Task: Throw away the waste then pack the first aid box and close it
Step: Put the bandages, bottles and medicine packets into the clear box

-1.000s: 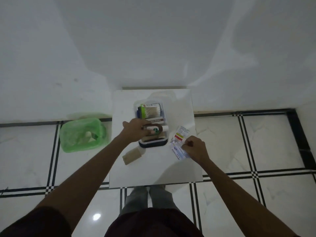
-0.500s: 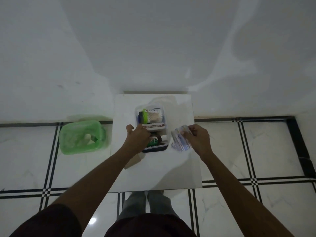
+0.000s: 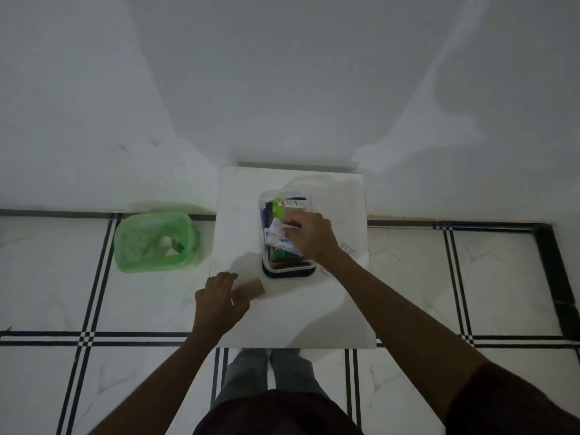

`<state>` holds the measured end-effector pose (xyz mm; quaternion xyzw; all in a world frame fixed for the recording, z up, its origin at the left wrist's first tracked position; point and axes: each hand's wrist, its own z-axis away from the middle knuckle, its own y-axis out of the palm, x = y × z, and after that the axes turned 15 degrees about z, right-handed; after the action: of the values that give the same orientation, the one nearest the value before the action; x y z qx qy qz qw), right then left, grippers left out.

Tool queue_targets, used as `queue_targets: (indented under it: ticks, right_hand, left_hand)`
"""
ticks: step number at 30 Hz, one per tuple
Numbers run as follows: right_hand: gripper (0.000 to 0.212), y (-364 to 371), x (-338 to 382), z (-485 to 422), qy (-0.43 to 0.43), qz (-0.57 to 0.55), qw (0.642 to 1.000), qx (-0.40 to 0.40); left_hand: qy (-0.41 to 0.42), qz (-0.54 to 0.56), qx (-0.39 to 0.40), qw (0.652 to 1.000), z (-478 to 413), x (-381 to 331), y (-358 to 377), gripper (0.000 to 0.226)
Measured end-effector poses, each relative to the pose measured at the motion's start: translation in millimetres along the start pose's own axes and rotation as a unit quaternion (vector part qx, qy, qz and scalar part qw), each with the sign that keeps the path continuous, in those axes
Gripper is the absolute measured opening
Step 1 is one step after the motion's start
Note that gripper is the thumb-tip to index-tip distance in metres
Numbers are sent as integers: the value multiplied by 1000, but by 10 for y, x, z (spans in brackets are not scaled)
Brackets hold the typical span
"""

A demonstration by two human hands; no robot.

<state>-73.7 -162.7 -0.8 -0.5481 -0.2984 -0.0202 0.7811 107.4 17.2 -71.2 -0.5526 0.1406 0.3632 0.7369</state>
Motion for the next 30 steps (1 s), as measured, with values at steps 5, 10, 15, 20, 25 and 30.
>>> queue_targets:
  ticks: [5,10,15,20,25,30]
  right_hand:
    - [16,183,-128,-100,-15,229,972,-39]
    - [30,228,-168,-26,-16,223,971,-89]
    - [28,58,-282,131,59,93,984,-144]
    - [20,-61,-689,387,167,79,972,-143]
    - [27,-18,-1017,525,228,126,965,-31]
    - [32,71,-1141,546,242,127,961,33]
  left_hand:
    - [7,-114,70,991,-54,116,117,39]
    - [14,-73,26,997,-91,98,131,30]
    - [8,13,-76,997,-134,80,-167,42]
    - [142,43,-148,978,-315,-209,-510,54]
    - [220,-29,-31,974,-621,-790,-386,53]
    - [204,-90,48,974,-769,-950,-165,58]
